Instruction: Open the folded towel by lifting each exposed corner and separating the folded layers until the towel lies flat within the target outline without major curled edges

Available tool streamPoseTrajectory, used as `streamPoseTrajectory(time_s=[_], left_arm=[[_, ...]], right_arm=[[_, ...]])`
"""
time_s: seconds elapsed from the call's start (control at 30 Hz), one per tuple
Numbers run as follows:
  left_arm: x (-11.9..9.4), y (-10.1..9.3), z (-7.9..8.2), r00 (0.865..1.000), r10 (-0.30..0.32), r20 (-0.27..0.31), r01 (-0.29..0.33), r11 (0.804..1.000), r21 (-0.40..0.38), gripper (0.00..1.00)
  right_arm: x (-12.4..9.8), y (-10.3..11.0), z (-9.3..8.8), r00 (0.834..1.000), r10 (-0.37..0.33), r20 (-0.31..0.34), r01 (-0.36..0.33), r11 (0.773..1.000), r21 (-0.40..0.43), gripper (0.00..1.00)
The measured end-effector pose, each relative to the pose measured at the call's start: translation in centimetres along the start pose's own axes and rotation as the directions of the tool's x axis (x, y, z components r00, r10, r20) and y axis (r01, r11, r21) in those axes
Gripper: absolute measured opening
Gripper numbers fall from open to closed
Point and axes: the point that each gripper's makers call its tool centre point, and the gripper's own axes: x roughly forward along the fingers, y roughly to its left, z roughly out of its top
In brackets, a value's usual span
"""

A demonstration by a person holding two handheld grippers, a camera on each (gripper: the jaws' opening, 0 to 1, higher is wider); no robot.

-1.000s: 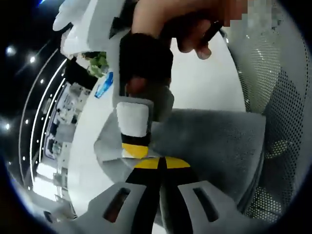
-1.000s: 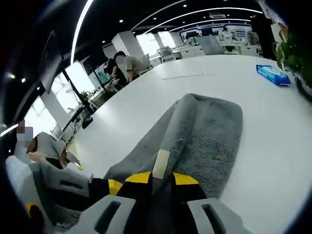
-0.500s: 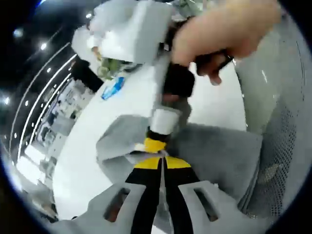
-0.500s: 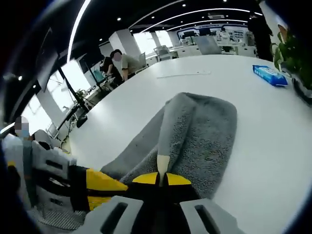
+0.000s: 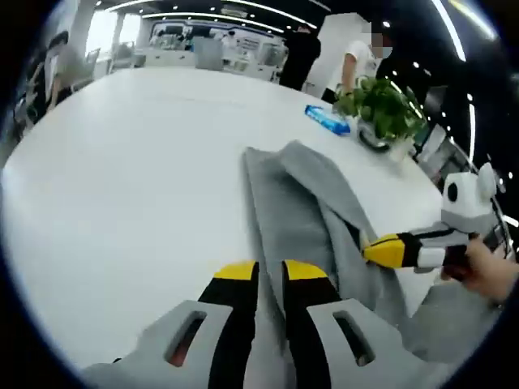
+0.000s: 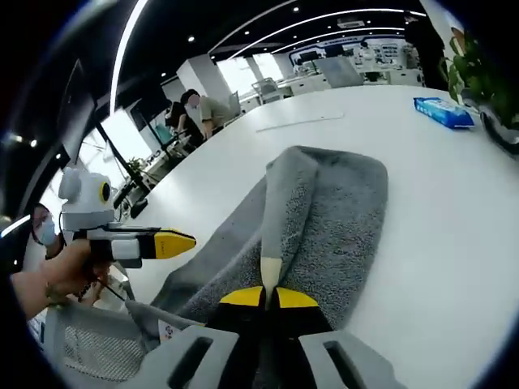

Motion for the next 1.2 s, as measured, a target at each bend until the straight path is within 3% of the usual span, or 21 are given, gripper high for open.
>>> streamPoseTrajectory(time_s=[0.03, 0.1, 0.2, 0.27, 0.37, 0.57, 0.7, 0.83, 0.93, 1.07, 1.2], left_arm=[[0.0, 0.4, -0.4, 1.0, 0.023, -0.02, -0.023, 1.0, -0.015, 0.11], [0.2, 1.1, -0.4, 0.998, 0.053, -0.021, -0.052, 0.998, 0.048, 0.12], [0.3, 0.0, -0.2, 1.0, -0.018, 0.003, 0.018, 0.998, -0.061, 0.12], [0.3, 0.1, -0.6, 1.0, -0.001, -0.022, 0.0, 0.999, -0.035, 0.12], [0.3, 0.9, -0.9, 0.998, 0.055, -0.043, -0.052, 0.996, 0.068, 0.11], [0.6, -0.6, -1.1, 0.999, -0.022, -0.049, 0.026, 0.998, 0.066, 0.09], [0.4, -0.5, -0.8, 0.999, 0.004, -0.048, 0.003, 0.989, 0.148, 0.05], [-0.1, -0.9, -0.1, 1.0, 0.001, -0.018, 0.002, 0.987, 0.16, 0.02], [0.2, -1.1, -0.5, 0.999, -0.012, -0.033, 0.017, 0.986, 0.167, 0.02], [0.1, -0.7, -0.5, 0.999, 0.022, -0.037, -0.014, 0.975, 0.22, 0.01], [-0.1, -0.3, -0.3, 0.999, 0.024, -0.03, -0.018, 0.981, 0.194, 0.01]], right_arm=[[0.0, 0.0, 0.0, 1.0, 0.002, 0.003, -0.002, 1.0, 0.004, 0.01], [0.0, 0.0, 0.0, 1.0, 0.005, 0.007, -0.006, 1.0, 0.011, 0.01], [0.0, -0.1, 0.0, 1.0, 0.007, 0.009, -0.008, 1.0, 0.019, 0.01], [0.1, -0.1, -0.1, 1.0, 0.008, 0.01, -0.008, 1.0, 0.018, 0.01], [0.1, -0.1, -0.1, 1.0, 0.009, 0.011, -0.009, 1.0, 0.02, 0.01], [0.2, -0.2, -0.4, 1.0, 0.011, 0.017, -0.012, 1.0, 0.023, 0.01], [0.3, -0.3, -0.5, 1.0, 0.009, 0.02, -0.01, 1.0, 0.015, 0.01], [0.3, -0.3, -0.5, 0.999, 0.014, 0.029, -0.015, 1.0, 0.023, 0.01], [0.3, -0.3, -0.6, 0.999, 0.016, 0.032, -0.017, 0.999, 0.03, 0.01], [0.2, -0.3, -0.5, 0.999, 0.013, 0.032, -0.014, 1.0, 0.028, 0.01], [-0.4, -0.4, 0.0, 0.997, 0.055, 0.056, -0.062, 0.989, 0.133, 0.01]])
